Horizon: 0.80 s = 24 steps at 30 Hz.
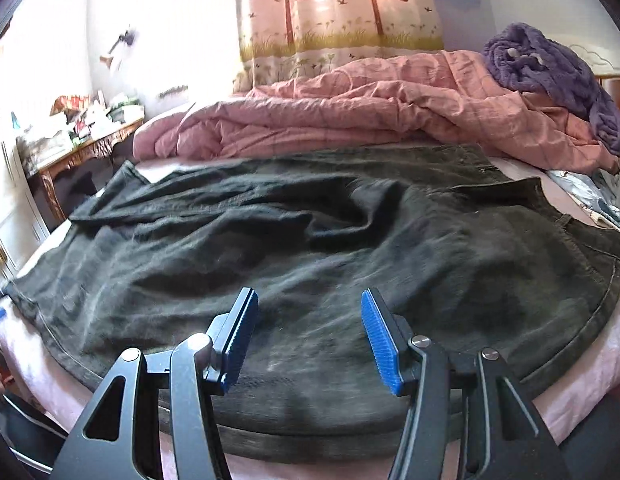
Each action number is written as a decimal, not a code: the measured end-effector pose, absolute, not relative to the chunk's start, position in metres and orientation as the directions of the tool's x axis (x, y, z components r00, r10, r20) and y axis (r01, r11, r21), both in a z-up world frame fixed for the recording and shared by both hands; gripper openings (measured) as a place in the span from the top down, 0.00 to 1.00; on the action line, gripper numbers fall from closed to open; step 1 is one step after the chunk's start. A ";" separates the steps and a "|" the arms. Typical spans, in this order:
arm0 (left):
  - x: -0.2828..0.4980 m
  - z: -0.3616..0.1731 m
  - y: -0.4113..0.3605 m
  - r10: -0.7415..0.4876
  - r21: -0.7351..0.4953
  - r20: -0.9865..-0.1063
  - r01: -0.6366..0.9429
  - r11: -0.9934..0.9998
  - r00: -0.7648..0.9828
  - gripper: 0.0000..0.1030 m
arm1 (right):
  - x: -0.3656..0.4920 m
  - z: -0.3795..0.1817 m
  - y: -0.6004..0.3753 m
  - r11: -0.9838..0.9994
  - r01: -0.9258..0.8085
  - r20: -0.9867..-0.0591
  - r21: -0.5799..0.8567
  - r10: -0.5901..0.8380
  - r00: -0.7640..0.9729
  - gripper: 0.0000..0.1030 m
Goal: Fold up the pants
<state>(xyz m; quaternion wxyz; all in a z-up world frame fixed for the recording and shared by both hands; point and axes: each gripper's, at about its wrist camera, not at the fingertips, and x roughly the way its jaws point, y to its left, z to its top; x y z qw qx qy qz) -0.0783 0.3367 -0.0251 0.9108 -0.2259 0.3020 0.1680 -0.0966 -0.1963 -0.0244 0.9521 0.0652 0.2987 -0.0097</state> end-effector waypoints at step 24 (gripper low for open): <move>-0.072 -0.003 0.365 0.417 -0.077 -0.463 -0.504 0.860 0.782 0.92 | -0.095 -0.037 -0.157 0.997 0.068 -0.576 0.046 -0.029 0.817 0.46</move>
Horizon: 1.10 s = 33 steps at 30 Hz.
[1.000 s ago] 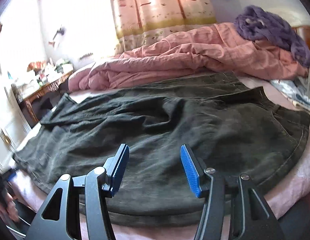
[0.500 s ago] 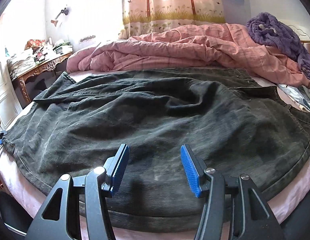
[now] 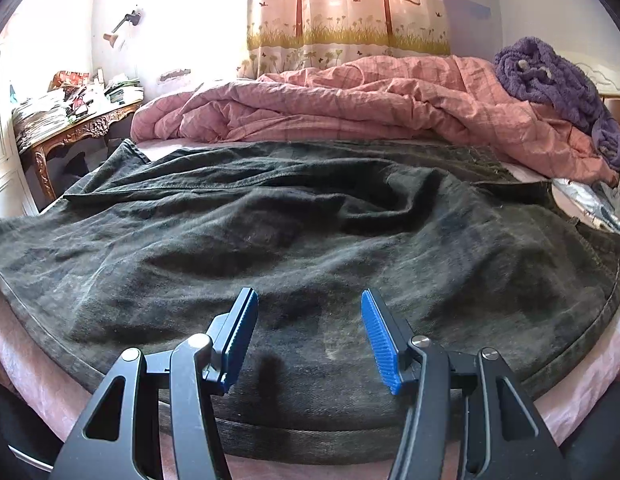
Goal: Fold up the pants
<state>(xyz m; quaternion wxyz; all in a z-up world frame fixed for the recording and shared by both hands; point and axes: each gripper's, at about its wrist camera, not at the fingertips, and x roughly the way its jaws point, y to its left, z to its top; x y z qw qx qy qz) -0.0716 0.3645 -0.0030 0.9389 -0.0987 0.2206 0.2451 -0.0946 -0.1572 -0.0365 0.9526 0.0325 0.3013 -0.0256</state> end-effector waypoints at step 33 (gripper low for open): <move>-0.049 0.055 0.305 0.354 0.071 -0.369 -0.353 0.933 0.860 0.42 | -0.075 0.000 -0.161 0.998 0.053 -0.522 0.021 -0.034 0.853 0.40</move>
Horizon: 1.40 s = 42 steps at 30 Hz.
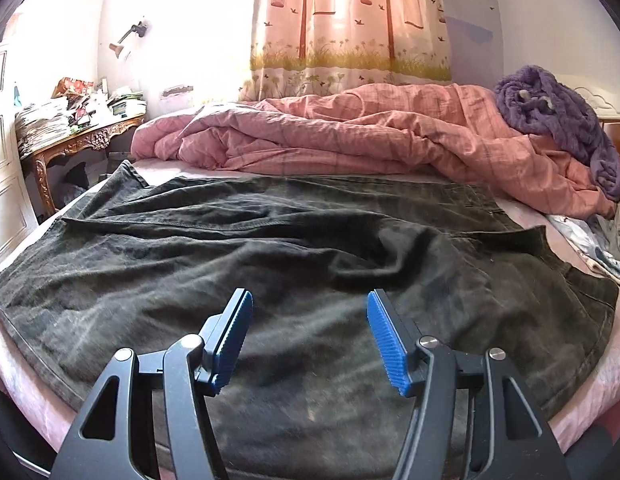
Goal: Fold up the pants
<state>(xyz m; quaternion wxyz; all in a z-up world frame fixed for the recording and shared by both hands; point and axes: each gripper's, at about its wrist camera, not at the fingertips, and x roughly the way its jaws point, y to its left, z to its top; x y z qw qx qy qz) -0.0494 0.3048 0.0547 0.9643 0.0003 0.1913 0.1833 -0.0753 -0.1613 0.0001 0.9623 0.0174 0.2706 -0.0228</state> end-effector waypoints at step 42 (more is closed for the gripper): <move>0.231 -0.036 0.443 -0.182 -0.561 -0.615 -0.263 0.785 0.768 0.48 | 0.354 0.007 0.101 0.914 -0.377 -0.774 0.148 0.344 0.532 0.47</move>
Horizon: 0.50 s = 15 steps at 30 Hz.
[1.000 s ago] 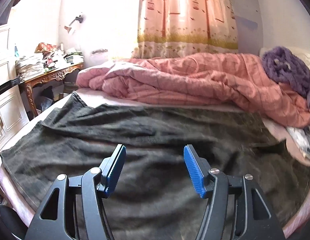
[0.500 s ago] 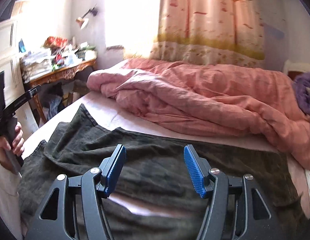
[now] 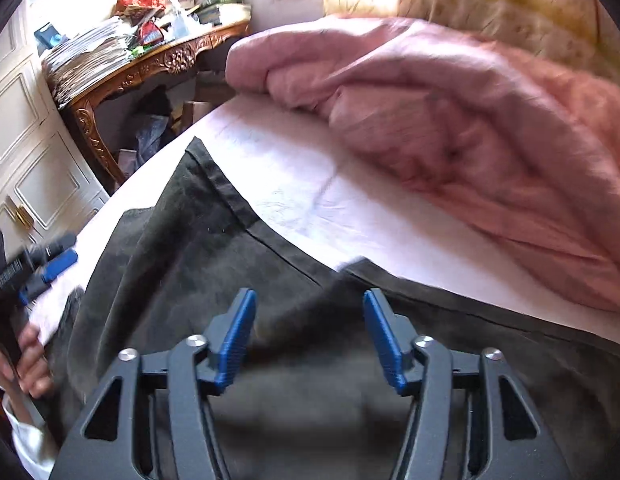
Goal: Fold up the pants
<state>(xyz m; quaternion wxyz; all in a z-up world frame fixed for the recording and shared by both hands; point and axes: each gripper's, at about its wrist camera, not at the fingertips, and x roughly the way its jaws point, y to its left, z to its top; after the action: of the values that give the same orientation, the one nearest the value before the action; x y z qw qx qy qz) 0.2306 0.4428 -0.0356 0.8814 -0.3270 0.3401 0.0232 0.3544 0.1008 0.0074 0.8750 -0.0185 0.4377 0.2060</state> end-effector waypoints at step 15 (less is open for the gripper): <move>0.245 -0.054 0.435 -0.205 -0.578 -0.648 -0.300 0.759 0.733 0.49 | 0.452 0.017 0.238 0.861 -0.445 -0.738 0.246 0.464 0.490 0.29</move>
<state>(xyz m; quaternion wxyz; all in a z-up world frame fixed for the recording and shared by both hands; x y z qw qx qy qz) 0.2453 0.4347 -0.0538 0.8642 -0.3462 0.3641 0.0275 0.4520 0.2382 0.0168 0.8631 0.0112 0.4309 0.2633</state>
